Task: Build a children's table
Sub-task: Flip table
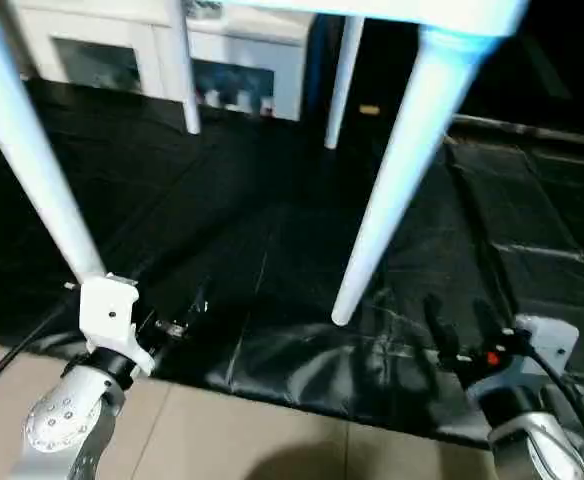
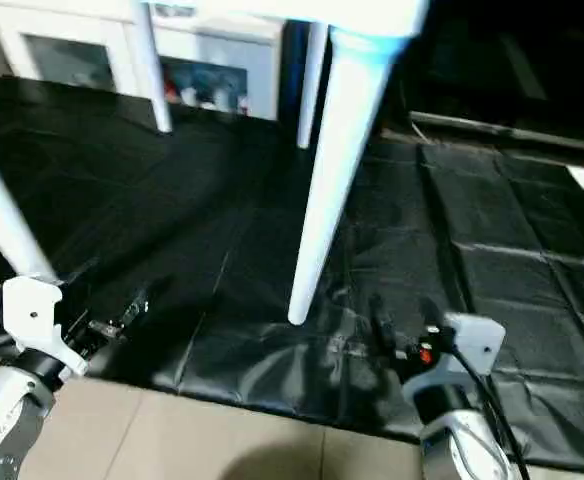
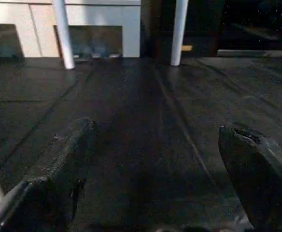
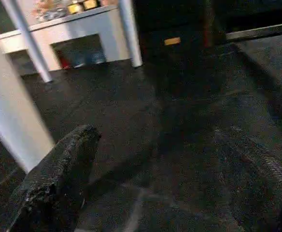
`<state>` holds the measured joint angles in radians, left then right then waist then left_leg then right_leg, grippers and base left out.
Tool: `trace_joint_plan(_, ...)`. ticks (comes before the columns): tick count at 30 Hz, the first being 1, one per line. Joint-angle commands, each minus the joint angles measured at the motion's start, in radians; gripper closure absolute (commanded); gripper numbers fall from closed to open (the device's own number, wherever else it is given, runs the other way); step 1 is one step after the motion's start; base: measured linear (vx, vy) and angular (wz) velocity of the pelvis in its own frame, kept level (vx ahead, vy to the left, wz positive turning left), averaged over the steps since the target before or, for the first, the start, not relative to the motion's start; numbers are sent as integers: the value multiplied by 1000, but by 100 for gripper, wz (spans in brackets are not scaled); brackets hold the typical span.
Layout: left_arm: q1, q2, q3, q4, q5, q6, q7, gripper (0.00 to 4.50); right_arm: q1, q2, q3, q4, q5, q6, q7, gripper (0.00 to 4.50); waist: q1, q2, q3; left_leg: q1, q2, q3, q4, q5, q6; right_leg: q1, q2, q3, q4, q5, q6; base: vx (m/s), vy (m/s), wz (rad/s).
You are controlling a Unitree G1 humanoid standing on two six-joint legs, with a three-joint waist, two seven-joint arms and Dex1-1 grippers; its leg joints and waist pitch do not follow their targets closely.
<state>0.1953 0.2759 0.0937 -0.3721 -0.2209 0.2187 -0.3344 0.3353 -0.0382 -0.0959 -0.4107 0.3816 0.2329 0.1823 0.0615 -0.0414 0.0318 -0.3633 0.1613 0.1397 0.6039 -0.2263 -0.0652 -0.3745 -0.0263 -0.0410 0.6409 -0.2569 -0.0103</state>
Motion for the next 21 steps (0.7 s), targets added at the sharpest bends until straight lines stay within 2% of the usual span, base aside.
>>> trace_joint_plan(1, 0, 6, 1, 0, 11, 11, 5, 5, -3, 0, 0, -7, 0, 11, -7, 49, 4, 15, -14, 6, 65, -29, -89, -304, -17, 9, -102, 65, -131, -454, -4, 0, 0, 0)
trace_joint_plan(2, -5, 5, -1, 5, 6, 22, 7, 5, -3, -3, 5, -5, -14, 22, -22, 49, 4, 15, -14, 6, 65, -29, -89, -304, -17, 9, -102, 65, -131, -454, -4, 0, 0, 0)
trace_joint_plan(4, -14, -4, 1, 19, -6, 42, 16, 5, -3, -4, 11, 1, -23, 42, -40, 49, 4, 19, -13, 6, 66, -27, -93, -298, -16, 15, -100, 67, -118, -340, -37, 0, 0, 0)
trace_joint_plan(6, -21, -10, 2, 30, -14, 50, 19, 5, 0, -9, 17, 2, -36, 48, -43, 49, 3, 21, -11, 5, 65, -27, -94, -297, -19, 21, -105, 68, -115, -319, -50, 0, 0, 0)
trace_joint_plan(7, -25, -17, 4, 40, -18, 49, 22, 5, 0, -13, 22, 1, -46, 48, -40, 49, 4, 26, -18, 5, 67, -26, -92, -250, -17, 26, -104, 69, -108, -235, -60, 0, 0, 0)
trace_joint_plan(8, -25, -17, 4, 40, -18, 49, 22, 5, 0, -13, 22, 1, -46, 48, -40, 49, 4, 26, -18, 5, 67, -26, -92, -250, -17, 26, -104, 69, -108, -235, -60, 0, 0, 0)
trace_joint_plan(9, -32, -25, 5, 56, -17, 45, 26, 5, -5, -20, 28, 2, -55, 52, -40, 49, 1, 23, -23, 1, 67, -26, -90, -195, -13, 37, -103, 67, -98, -113, -75, 0, 0, 0)
trace_joint_plan(13, -33, -27, 2, 60, -15, 44, 27, 5, -9, -23, 28, 4, -55, 55, -42, 49, 0, 25, -27, 6, 67, -23, -83, -140, 4, 44, -103, 63, -85, 51, -99, 0, 0, 0)
trace_joint_plan(17, -33, -27, 2, 60, -15, 44, 27, 5, -9, -23, 28, 4, -55, 55, -42, 49, -2, 25, -25, 7, 66, -21, -82, -147, 9, 47, -105, 64, -86, 44, -106, 0, 0, 0)
trace_joint_plan(21, -33, -27, 2, 60, -15, 44, 27, 5, -9, -23, 28, 4, -55, 55, -42, 49, -2, 26, -21, 12, 69, -20, -85, -182, 3, 43, -104, 65, -91, -24, -106, 0, 0, 0)
